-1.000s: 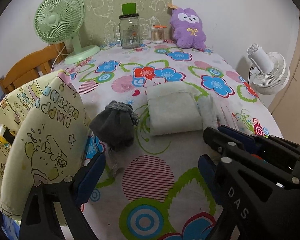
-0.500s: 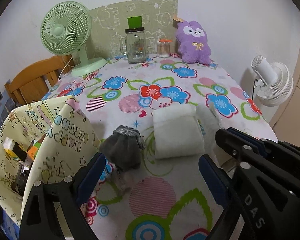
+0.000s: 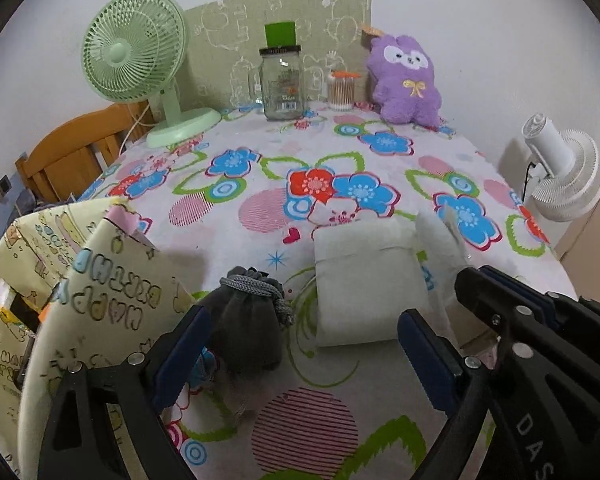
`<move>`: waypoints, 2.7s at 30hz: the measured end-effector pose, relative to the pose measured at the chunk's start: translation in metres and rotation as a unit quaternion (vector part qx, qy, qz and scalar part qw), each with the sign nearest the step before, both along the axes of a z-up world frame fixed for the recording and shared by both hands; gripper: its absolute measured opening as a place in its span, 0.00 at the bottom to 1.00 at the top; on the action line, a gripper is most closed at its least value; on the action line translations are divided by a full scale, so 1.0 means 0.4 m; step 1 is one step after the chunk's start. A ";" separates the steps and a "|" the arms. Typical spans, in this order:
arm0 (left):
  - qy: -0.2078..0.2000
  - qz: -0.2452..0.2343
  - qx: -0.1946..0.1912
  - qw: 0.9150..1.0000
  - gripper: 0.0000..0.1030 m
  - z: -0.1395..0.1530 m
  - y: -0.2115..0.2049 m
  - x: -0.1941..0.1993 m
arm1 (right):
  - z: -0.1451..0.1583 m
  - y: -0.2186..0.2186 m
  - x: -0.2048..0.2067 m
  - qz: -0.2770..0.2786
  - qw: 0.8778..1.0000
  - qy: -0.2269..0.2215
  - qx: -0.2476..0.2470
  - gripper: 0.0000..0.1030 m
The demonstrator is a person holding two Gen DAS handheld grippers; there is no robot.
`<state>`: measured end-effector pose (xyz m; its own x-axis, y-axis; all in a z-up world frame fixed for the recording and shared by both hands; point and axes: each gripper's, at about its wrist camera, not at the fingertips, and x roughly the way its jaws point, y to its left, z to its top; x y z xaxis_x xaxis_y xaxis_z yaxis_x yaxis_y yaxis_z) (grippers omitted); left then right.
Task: Organize soft objects
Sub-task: 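Grasp the grey bag with the left gripper while the right gripper grasps the white rolled item, then lift and carry the grey bag and white rolled item toward the box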
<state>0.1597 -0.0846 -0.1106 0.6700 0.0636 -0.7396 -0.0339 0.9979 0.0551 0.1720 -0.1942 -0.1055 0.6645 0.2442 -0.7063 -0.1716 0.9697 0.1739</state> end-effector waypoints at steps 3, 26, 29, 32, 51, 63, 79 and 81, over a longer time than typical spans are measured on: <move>0.008 -0.006 -0.007 1.000 0.92 -0.010 0.001 0.006 | -0.010 -0.002 0.006 0.000 1.000 0.007 0.003 0.10; 0.018 -0.054 -0.026 0.998 0.80 0.001 -0.011 -0.030 | -0.047 -0.009 0.027 0.001 0.999 0.035 0.006 0.37; 0.010 -0.044 -0.008 0.999 0.81 0.000 -0.013 -0.032 | -0.054 -0.008 0.037 0.001 0.999 0.049 0.016 0.37; 0.016 -0.050 -0.003 0.999 0.81 -0.007 -0.017 -0.027 | -0.061 -0.005 0.043 0.003 0.998 0.060 0.013 0.31; 0.028 -0.020 0.011 0.999 0.27 -0.020 0.005 -0.017 | -0.045 -0.008 0.008 0.006 0.999 0.052 0.009 0.08; 0.034 -0.048 -0.006 0.998 0.16 -0.004 -0.005 -0.061 | -0.024 -0.006 -0.038 0.001 0.999 0.046 0.009 0.08; 0.018 -0.073 -0.018 0.997 0.15 0.052 -0.023 -0.137 | 0.033 -0.012 -0.121 -0.007 1.000 0.020 0.008 0.08; 0.015 -0.076 -0.019 0.997 0.14 0.062 -0.025 -0.145 | 0.043 -0.013 -0.132 -0.009 1.000 0.014 0.008 0.08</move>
<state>0.1017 -0.0945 -0.0856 0.6478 -0.0658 -0.7590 0.1184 0.9929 0.0150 0.1194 -0.1993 -0.0881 0.6485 0.2435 -0.7212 -0.1489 0.9697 0.1935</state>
